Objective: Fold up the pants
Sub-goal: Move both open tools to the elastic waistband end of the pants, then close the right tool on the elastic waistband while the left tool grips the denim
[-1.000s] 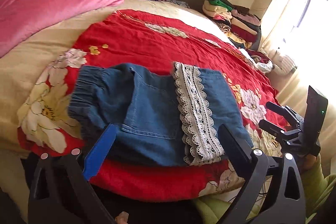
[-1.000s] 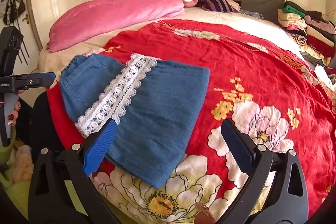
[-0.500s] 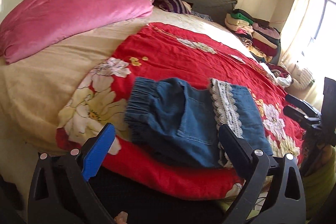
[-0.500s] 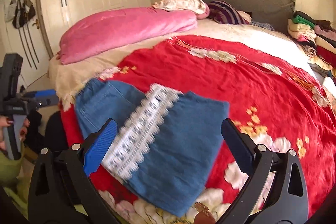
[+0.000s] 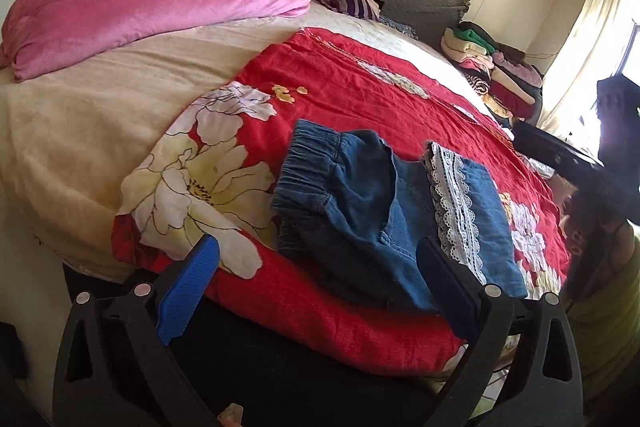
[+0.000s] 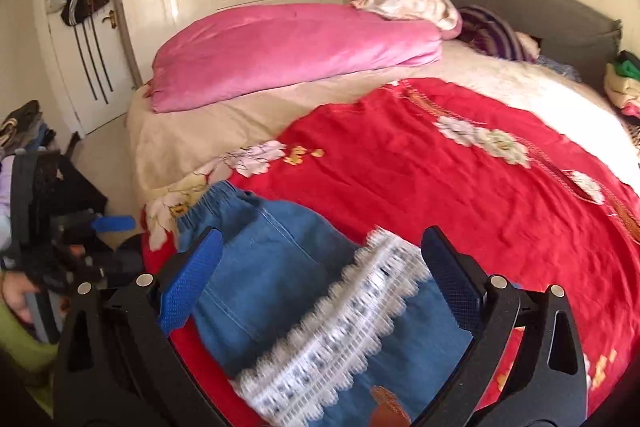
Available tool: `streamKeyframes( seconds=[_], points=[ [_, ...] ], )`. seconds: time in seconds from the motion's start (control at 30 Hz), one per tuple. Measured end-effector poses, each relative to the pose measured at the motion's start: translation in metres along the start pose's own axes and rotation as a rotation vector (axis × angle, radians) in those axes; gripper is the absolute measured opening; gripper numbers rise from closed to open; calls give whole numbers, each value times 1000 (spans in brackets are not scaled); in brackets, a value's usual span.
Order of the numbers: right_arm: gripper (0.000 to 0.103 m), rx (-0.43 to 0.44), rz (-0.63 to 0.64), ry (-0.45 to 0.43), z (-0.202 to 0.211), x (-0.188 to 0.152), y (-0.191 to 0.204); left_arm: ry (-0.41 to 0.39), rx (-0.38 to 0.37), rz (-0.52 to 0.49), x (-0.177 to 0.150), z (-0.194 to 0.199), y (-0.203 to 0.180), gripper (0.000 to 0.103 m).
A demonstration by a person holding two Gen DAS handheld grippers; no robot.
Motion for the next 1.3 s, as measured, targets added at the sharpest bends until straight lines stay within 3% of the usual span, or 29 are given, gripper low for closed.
streamKeyframes(
  seconds=[0.23, 0.27, 0.3, 0.37, 0.67, 1.07, 1.1, 1.2, 1.3],
  points=[
    [94, 94, 73, 75, -39, 15, 26, 45, -103, 25, -9, -17, -19, 96],
    [94, 107, 84, 93, -46, 15, 30, 50, -127, 29, -11, -20, -23, 91],
    [94, 120, 91, 110, -52, 15, 33, 54, -135, 22, -12, -22, -27, 76],
    [94, 144, 103, 138, -62, 14, 40, 67, -140, 15, -14, -27, -30, 67],
    [94, 234, 168, 238, -103, 13, 65, 159, -120, 65, -33, -67, -20, 67],
    [94, 378, 195, 414, -168, -11, 96, 157, -120, 50, -32, -75, -21, 62],
    [91, 390, 192, 420, -171, -13, 97, 157, -121, 49, -31, -76, -21, 62],
    [47, 464, 171, 387, -171, -15, 100, 156, -125, 49, -30, -77, -22, 62],
    [29, 502, 157, 332, -153, -12, 92, 150, -141, 56, -29, -74, -22, 64]
  ],
)
Point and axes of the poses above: each gripper's, at about its wrist camera, not at the fingertips, and z roughly against the way its jaws point, y to its left, x to its top, the point moved 10 cm from there along -z, roughly the way its jaws point, and after that the axes turned 5 degrees about y, right-handed, at the moved point
